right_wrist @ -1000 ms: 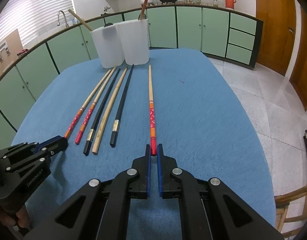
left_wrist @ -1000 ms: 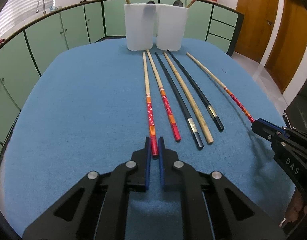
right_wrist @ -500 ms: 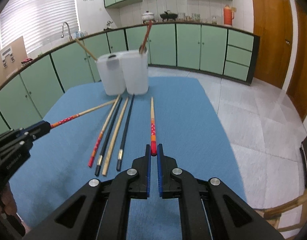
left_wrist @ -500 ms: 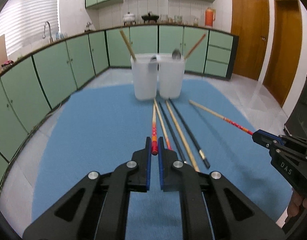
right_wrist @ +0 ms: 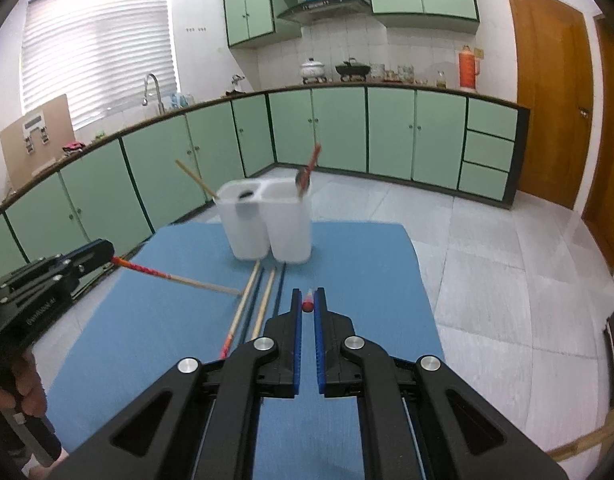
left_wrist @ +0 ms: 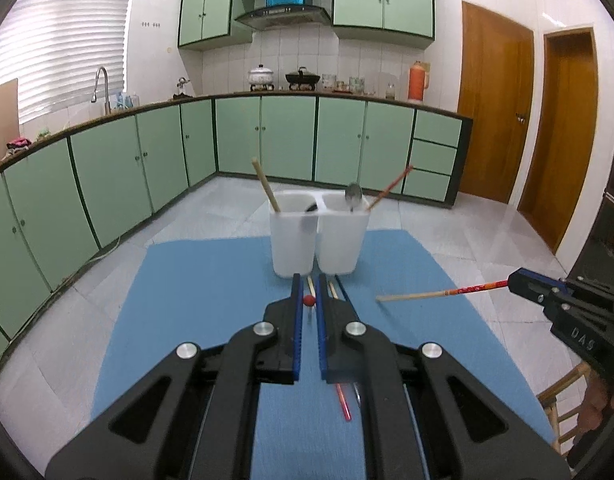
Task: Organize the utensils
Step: 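Close the left tool on a red-patterned chopstick while the right tool lifts its chopstick toward the holder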
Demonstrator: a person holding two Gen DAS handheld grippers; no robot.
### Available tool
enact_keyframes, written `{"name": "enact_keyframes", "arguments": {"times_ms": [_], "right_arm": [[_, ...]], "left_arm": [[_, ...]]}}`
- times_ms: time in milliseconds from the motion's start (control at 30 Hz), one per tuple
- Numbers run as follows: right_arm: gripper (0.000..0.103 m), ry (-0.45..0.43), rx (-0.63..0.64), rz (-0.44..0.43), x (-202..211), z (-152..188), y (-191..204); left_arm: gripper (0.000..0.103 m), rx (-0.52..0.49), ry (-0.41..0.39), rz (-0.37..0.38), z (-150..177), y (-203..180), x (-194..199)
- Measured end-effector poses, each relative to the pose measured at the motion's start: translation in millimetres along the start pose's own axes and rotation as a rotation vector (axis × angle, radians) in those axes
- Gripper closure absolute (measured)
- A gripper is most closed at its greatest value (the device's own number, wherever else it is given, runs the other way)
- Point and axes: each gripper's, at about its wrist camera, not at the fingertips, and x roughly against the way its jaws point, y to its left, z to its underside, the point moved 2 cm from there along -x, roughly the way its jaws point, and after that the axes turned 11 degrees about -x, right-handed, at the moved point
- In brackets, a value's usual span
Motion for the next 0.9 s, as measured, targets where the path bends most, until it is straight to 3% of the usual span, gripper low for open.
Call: {"name": "enact_keyframes", "arguments": {"times_ms": [233,900], "right_arm": [[0.097,-0.015,0.028,-0.041,2,-35,14],[0.097,-0.013,0.104,-0.124,-1,-81,41]], "left_arm": [[0.098,0.005,-0.032,0.019,-20,8,3],[0.098,0.021,-0.073,0.074,-61,24,7]]}}
